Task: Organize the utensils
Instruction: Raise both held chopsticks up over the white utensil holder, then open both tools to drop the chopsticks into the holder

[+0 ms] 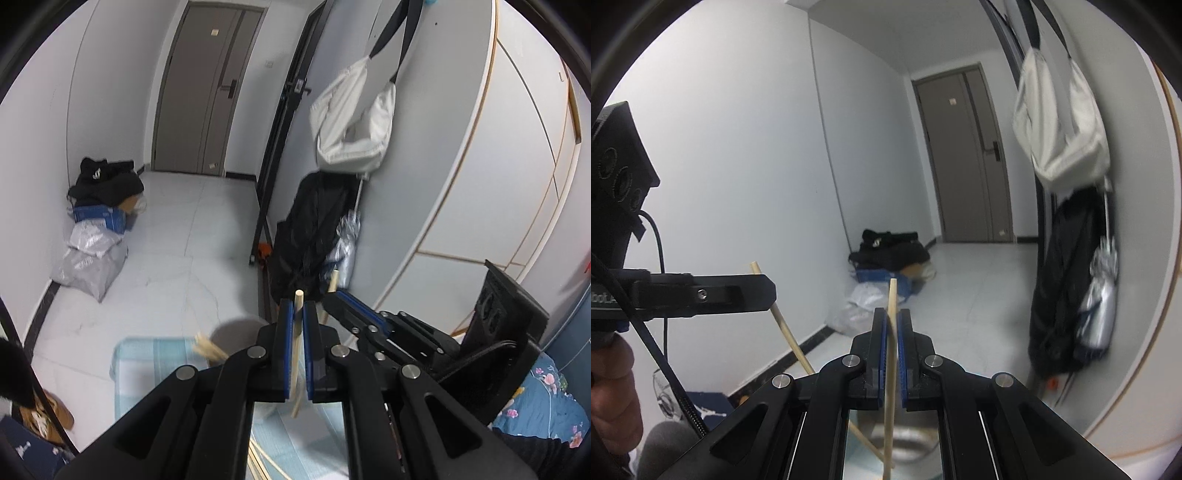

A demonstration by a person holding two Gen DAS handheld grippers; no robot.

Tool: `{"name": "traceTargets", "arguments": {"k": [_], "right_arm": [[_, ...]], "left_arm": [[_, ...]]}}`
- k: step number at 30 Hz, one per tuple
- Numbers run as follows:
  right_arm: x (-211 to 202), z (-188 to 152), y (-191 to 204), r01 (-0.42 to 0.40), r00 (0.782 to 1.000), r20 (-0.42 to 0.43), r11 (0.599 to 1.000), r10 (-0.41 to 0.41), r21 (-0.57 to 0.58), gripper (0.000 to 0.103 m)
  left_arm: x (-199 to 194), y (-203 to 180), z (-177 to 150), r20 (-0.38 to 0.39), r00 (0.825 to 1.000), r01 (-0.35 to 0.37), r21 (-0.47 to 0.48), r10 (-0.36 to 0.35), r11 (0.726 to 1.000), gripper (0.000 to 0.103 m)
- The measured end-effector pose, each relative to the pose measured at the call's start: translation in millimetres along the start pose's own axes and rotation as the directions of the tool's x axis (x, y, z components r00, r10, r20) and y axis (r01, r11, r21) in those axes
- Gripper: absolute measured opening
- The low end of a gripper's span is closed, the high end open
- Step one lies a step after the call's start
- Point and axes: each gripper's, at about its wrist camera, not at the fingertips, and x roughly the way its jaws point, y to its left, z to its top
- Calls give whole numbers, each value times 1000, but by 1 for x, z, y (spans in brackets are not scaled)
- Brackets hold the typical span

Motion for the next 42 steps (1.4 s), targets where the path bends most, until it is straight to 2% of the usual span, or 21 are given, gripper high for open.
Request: {"name": "traceTargets", "arguments": {"k": [7, 15, 22, 24, 30, 35, 37, 40, 42], "right_arm": [[24, 41, -8, -1, 999, 45, 999, 3, -45, 4], [66, 53, -15, -19, 998, 50, 997, 23, -80, 4], [104, 27, -16, -73, 997, -14, 986, 72, -153, 5], [108, 19, -18, -84, 996, -26, 980, 81, -179, 5], [112, 1, -24, -131, 989, -87, 974, 117, -184, 5], [113, -14, -20, -188, 975, -154, 967, 162, -170, 5], [117, -22, -19, -198, 966, -195, 969, 167, -148, 6], [117, -31, -18, -184, 962, -221, 978, 160, -96, 8], [114, -35, -18, -171, 965, -216, 982, 151, -76, 8]], "left_arm": [[11, 13, 22, 59, 997, -50, 33, 48, 998, 2], [41, 42, 22, 46, 995, -90, 6, 90, 996, 2], [64, 64, 7, 20, 997, -75, -34, 76, 997, 2], [72, 70, 2, 3, 996, -94, -47, 94, 994, 2], [91, 87, -6, -45, 996, -88, -136, 82, 987, 2], [98, 93, -12, -104, 992, -90, -180, 72, 980, 2], [99, 94, -14, -102, 991, -100, -179, 83, 979, 2], [96, 94, -16, -112, 990, -111, -188, 91, 976, 2], [94, 93, -17, -125, 984, -145, -187, 123, 972, 5]]}}
